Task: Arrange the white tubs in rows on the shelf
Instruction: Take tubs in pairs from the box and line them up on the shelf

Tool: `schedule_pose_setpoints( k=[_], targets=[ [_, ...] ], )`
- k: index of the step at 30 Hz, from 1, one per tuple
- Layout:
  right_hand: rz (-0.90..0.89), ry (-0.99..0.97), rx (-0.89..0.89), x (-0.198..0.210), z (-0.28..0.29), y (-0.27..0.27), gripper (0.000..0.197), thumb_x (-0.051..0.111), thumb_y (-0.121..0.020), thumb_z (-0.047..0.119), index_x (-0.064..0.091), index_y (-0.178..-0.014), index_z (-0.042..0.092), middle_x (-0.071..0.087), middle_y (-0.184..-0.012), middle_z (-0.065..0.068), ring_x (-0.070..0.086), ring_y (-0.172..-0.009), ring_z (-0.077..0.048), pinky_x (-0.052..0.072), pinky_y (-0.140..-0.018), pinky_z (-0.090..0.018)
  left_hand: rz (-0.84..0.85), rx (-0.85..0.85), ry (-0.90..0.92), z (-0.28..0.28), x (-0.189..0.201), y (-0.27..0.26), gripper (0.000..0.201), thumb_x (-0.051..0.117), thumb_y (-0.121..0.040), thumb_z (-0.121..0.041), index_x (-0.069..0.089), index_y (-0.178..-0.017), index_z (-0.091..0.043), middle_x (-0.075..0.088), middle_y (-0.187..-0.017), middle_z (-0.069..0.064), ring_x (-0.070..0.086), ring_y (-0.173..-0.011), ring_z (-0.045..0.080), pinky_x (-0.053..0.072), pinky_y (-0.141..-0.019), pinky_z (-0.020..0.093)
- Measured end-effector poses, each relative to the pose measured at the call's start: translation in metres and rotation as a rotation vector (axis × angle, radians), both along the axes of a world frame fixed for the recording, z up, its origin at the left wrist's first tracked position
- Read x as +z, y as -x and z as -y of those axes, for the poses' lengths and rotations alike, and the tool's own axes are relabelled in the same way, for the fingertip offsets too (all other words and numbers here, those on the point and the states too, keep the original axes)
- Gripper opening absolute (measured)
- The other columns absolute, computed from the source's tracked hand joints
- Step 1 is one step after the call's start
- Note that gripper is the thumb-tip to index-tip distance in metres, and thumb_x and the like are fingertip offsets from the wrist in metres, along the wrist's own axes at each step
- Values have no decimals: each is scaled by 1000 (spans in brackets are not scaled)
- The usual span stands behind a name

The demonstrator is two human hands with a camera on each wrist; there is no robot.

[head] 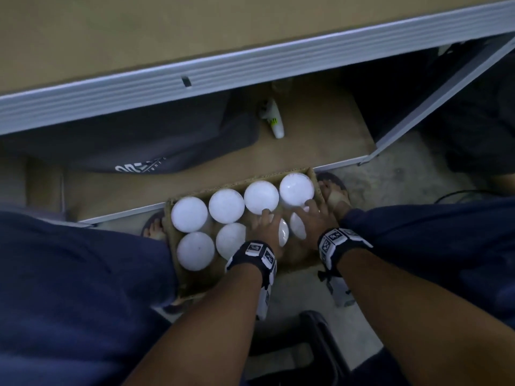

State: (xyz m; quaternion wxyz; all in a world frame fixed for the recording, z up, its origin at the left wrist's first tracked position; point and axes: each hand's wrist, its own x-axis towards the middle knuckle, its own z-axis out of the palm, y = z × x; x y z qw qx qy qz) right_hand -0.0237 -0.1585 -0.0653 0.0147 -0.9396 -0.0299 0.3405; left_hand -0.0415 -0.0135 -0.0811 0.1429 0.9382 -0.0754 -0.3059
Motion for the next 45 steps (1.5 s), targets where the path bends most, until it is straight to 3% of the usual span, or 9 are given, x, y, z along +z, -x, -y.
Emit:
schedule_pose_setpoints(
  k=[10, 15, 20, 25, 28, 30, 34, 37, 45],
  targets=[
    [69, 117, 41, -18, -7, 6, 73, 67, -77, 33, 30, -140, 37, 27, -143, -9, 41, -120, -36, 38, -95, -48, 40, -29, -32, -1, -21, 6, 77, 68, -69, -9, 34, -134, -29, 20, -147, 5, 34, -125, 36, 46, -92, 43],
    [34, 62, -20, -15, -3, 1, 74, 69, -74, 37, 34, -138, 37, 25, -141, -8, 38, -123, -36, 36, -98, -47, 29, -18, -2, -3, -16, 1, 76, 74, -67, -17, 36, -131, -30, 24, -139, 4, 40, -117, 34, 48, -88, 42],
    [21, 1, -87, 6, -9, 0, 77, 73, -65, 46, 36, -132, 37, 25, -136, -8, 33, -125, -36, 35, -100, -48, -80, 26, 53, -10, 9, -4, 90, 77, -59, -45, 27, -134, -43, 24, -135, -1, 38, -122, 32, 43, -100, 45],
    [52, -10, -79, 55, -10, -7, 73, 67, -64, 50, 37, -131, 39, 13, -148, -10, 18, -136, -44, 27, -110, -54, -82, 2, 37, -10, 58, -15, 87, 75, -60, -41, 30, -134, -37, 31, -134, -1, 37, -125, 34, 41, -101, 51],
    [66, -24, -65, 96, -10, -13, 70, 66, -67, 41, 38, -131, 36, 15, -145, -8, 27, -130, -42, 33, -107, -51, -54, -70, 65, -18, 97, -33, 92, 78, -61, -33, 31, -140, -28, 31, -143, 4, 35, -134, 29, 34, -110, 40],
    [91, -62, -70, 123, -13, -18, 73, 69, -64, 36, 38, -129, 36, 20, -137, -7, 30, -126, -42, 37, -105, -50, -1, -101, 83, -26, 126, -45, 85, 80, -66, -26, 36, -139, -21, 37, -139, 6, 42, -128, 26, 35, -104, 33],
    [154, -137, -63, 181, -18, -26, 84, 77, -61, 41, 36, -133, 40, 17, -143, -8, 23, -133, -45, 32, -109, -48, 143, -118, 36, -43, 186, -56, 89, 81, -56, -39, 37, -132, -29, 35, -125, 3, 41, -112, 32, 44, -93, 39],
    [280, -147, -18, 229, -22, -32, 77, 79, -57, 44, 43, -125, 39, 26, -128, -5, 34, -118, -37, 37, -96, -42, 188, -142, 43, -54, 234, -61, 91, 80, -57, -41, 34, -136, -31, 35, -125, 3, 40, -113, 33, 44, -97, 44],
    [410, -337, 9, 345, -36, -39, 78, 81, -56, 39, 48, -127, 39, 36, -121, -3, 37, -117, -30, 41, -101, -42, 401, -60, 173, -94, 343, -62, 87, 81, -59, -42, 41, -135, -29, 46, -130, 0, 48, -118, 25, 43, -97, 35]
  ],
)
